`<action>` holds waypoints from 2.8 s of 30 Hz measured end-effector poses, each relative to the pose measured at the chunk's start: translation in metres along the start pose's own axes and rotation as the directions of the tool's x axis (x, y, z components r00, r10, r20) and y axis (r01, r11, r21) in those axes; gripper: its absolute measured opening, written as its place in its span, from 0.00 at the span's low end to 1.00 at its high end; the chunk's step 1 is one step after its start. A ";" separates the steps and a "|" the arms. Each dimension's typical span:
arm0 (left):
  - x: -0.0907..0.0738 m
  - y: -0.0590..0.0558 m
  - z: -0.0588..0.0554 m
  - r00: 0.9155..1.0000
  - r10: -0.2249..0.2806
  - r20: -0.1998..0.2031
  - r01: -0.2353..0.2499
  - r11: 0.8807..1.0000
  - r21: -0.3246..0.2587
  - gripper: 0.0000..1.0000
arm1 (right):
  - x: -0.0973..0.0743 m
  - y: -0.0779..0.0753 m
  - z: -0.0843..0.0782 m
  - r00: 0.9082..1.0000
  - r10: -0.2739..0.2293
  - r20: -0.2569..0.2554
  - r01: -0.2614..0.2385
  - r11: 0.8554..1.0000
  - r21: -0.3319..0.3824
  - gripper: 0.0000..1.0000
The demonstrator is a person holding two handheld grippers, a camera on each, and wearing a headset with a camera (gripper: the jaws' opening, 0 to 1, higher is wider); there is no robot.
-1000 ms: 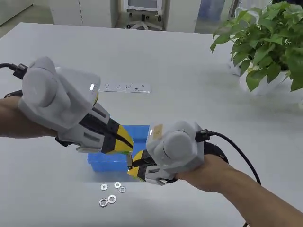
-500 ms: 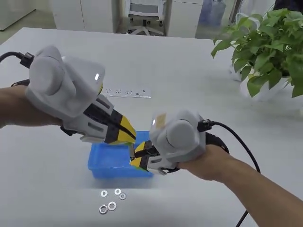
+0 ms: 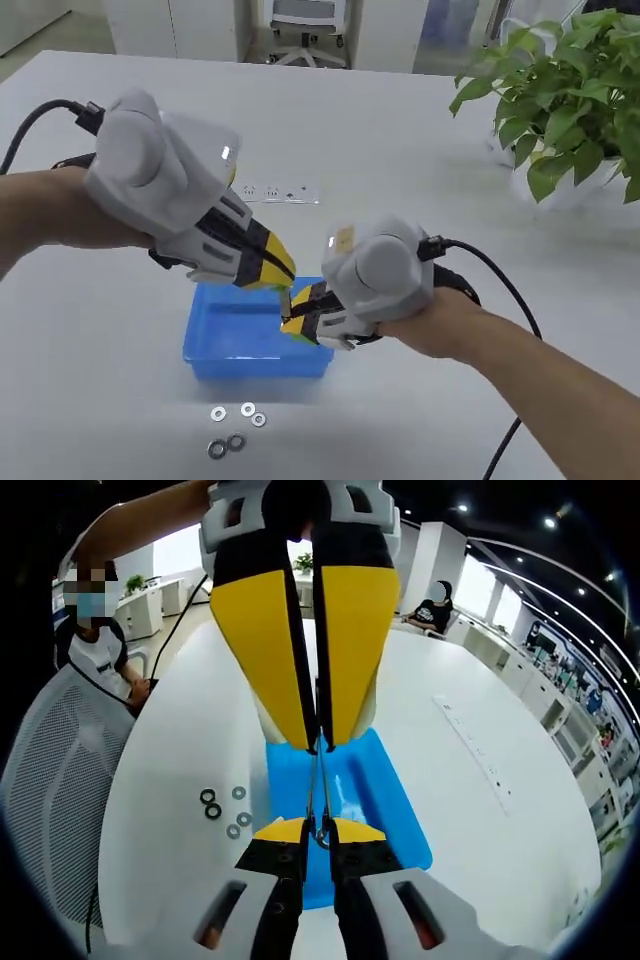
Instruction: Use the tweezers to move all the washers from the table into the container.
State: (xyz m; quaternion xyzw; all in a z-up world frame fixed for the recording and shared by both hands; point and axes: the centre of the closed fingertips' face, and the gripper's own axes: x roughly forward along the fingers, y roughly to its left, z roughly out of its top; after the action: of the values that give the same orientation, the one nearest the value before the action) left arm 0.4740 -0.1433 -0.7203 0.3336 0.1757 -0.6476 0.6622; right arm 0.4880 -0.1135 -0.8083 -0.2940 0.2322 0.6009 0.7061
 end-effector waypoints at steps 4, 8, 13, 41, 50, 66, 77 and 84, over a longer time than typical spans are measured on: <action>0.007 0.004 -0.007 1.000 -0.007 -0.007 0.007 1.000 -0.005 0.05 | 0.006 -0.004 -0.008 1.000 0.013 -0.014 -0.013 1.000 0.003 0.10; 0.012 0.007 -0.013 1.000 -0.015 -0.013 0.015 1.000 -0.016 0.05 | 0.012 -0.007 -0.015 1.000 0.021 -0.022 -0.021 1.000 0.003 0.10; 0.019 0.010 -0.021 1.000 -0.024 -0.016 0.024 0.999 -0.027 0.05 | 0.018 -0.009 -0.021 0.999 0.028 -0.033 -0.028 0.999 0.016 0.10; 0.040 0.013 -0.044 0.998 -0.053 -0.023 0.051 0.995 -0.081 0.05 | 0.041 -0.010 -0.044 0.993 0.078 -0.086 -0.073 0.995 0.063 0.10; 0.040 0.013 -0.044 0.998 -0.053 -0.023 0.050 0.995 -0.087 0.05 | 0.041 -0.010 -0.044 0.993 0.078 -0.085 -0.073 0.996 0.060 0.11; 0.037 0.013 -0.041 0.998 -0.047 -0.030 0.044 0.995 -0.089 0.05 | 0.038 -0.010 -0.042 0.993 0.076 -0.085 -0.072 0.996 0.057 0.11; 0.024 0.012 -0.032 0.999 -0.033 -0.040 0.029 0.995 -0.092 0.05 | 0.029 -0.009 -0.028 0.996 0.063 -0.067 -0.061 0.998 0.033 0.11; 0.012 0.010 -0.023 0.999 -0.019 -0.042 0.015 0.995 -0.099 0.05 | 0.020 -0.005 -0.015 0.997 0.054 -0.049 -0.053 0.999 0.014 0.11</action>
State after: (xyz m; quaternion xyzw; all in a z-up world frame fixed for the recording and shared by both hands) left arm 0.4896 -0.1370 -0.7425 0.3126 0.2244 -0.6364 0.6685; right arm 0.4970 -0.1104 -0.8317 -0.2979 0.2609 0.6106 0.6858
